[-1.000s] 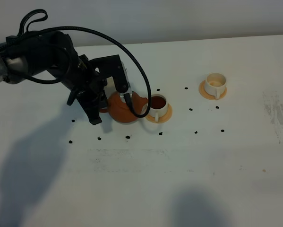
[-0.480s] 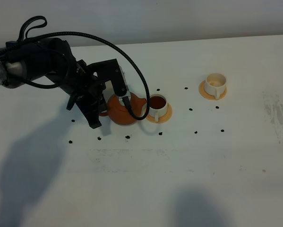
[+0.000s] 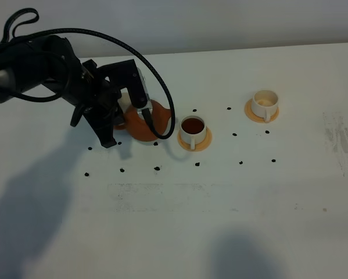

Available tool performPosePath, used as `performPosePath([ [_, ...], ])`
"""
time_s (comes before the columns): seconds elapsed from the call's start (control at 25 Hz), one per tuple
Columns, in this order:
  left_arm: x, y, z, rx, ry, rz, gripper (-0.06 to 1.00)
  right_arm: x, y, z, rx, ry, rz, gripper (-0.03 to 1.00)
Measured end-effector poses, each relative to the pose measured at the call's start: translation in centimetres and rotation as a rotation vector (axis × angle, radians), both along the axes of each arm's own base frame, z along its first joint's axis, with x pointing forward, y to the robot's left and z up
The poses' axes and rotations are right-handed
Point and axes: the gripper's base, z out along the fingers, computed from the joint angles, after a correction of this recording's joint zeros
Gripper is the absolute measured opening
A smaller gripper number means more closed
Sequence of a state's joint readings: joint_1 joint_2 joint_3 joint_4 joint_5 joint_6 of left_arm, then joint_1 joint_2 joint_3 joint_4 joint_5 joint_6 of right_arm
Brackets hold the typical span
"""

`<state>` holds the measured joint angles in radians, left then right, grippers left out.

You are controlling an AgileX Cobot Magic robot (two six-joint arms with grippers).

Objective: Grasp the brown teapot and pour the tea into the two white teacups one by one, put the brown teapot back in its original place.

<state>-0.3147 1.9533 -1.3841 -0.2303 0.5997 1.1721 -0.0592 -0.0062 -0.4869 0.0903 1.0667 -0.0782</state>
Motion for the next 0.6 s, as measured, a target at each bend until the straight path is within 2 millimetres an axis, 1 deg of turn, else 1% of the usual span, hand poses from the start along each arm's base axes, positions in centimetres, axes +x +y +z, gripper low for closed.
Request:
performPosePath([
  [0.2, 0.5, 0.0, 0.8, -0.009, -0.043, -0.004, 0.10, 0.0, 0.0, 0.0, 0.000, 0.000, 0.000, 0.51],
  [0.4, 1.5, -0.5, 2.6, -0.025, -0.126, -0.019, 0.10, 0.0, 0.0, 0.0, 0.001, 0.000, -0.001, 0.51],
  [0.6, 2.6, -1.8, 4.1, -0.042, -0.188, -0.051, 0.10, 0.0, 0.0, 0.0, 0.001, 0.000, 0.000, 0.51],
])
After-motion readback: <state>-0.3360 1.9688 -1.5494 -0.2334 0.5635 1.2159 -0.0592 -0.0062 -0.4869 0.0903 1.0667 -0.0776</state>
